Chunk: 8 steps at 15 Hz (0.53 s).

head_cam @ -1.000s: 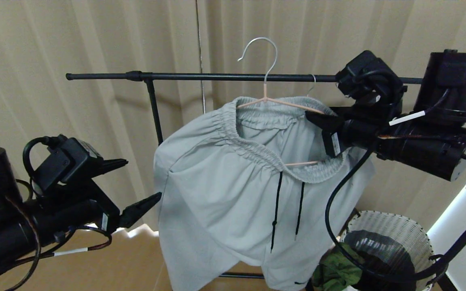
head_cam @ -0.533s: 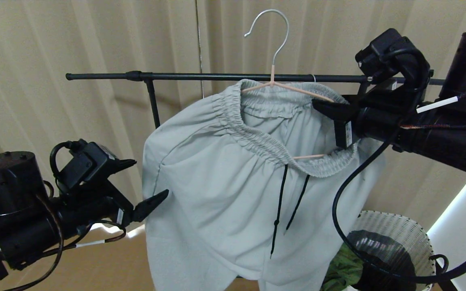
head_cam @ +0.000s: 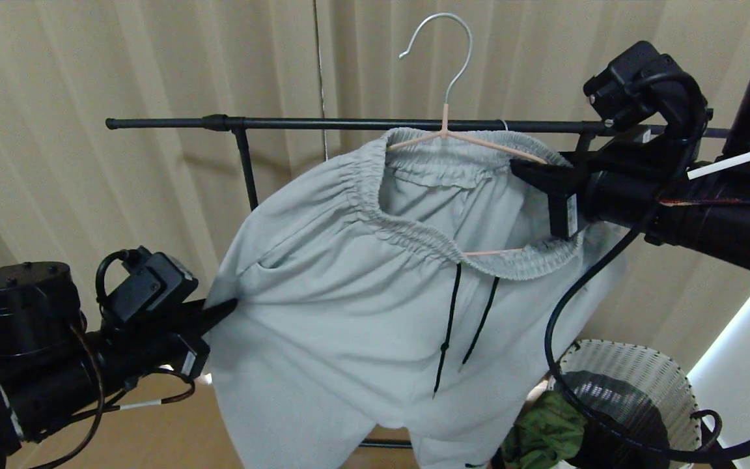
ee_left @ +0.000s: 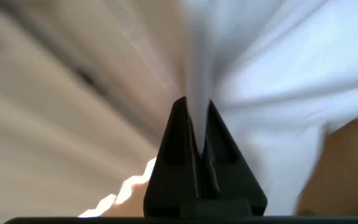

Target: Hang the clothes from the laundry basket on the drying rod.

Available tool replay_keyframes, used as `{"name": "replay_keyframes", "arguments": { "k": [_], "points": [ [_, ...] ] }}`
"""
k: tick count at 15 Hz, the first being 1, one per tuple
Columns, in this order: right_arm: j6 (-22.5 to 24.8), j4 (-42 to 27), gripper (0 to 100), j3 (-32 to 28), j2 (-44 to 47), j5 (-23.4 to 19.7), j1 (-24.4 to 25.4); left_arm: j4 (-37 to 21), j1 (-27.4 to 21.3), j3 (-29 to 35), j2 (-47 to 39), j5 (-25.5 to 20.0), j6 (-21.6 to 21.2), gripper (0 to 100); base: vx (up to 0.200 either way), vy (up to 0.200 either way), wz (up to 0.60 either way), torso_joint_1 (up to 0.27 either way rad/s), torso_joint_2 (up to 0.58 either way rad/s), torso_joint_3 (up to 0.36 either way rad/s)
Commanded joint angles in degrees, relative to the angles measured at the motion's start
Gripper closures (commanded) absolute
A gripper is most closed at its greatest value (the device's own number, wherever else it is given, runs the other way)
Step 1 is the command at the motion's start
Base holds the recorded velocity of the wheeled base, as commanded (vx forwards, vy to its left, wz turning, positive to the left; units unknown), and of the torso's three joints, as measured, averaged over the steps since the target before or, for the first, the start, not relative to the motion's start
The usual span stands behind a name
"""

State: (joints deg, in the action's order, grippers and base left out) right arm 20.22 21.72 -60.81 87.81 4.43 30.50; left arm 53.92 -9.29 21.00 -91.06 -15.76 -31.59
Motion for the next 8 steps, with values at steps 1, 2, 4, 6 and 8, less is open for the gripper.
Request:
{"name": "replay_keyframes", "arguments": {
  "k": [1, 2, 4, 6, 8],
  "points": [
    [0.08, -0.63, 100, -0.19, -0.36, 0.15, -0.53, 0.05, 6.48, -1.67, -0.43, 0.03, -5.15, 100, 0.000, 0.000, 0.00, 0.000, 0.00, 0.000],
    [-0.01, -0.89, 100, -0.19, -0.62, 0.15, -0.62, 0.05, 7.88, -2.55, -0.34, -0.06, -6.73, 100, 0.000, 0.000, 0.00, 0.000, 0.00, 0.000],
    [-0.01, -1.68, 100, -0.28, -0.53, 0.15, -0.62, 0.31, 7.97, -3.60, -0.08, -0.06, -6.73, 100, 0.000, 0.000, 0.00, 0.000, 0.00, 0.000],
    [-0.01, -4.50, 100, -0.19, -0.88, 0.15, -0.62, 2.16, 7.71, -3.69, -0.08, 0.03, -6.65, 100, 0.000, 0.000, 0.00, 0.000, 0.00, 0.000],
    [-0.10, -6.87, 100, -0.19, -1.59, 0.15, -0.53, 2.16, 7.09, -4.04, 0.27, 0.03, -6.03, 0, 0.000, 0.000, 0.00, 0.000, 0.00, 0.000]
  ]
}}
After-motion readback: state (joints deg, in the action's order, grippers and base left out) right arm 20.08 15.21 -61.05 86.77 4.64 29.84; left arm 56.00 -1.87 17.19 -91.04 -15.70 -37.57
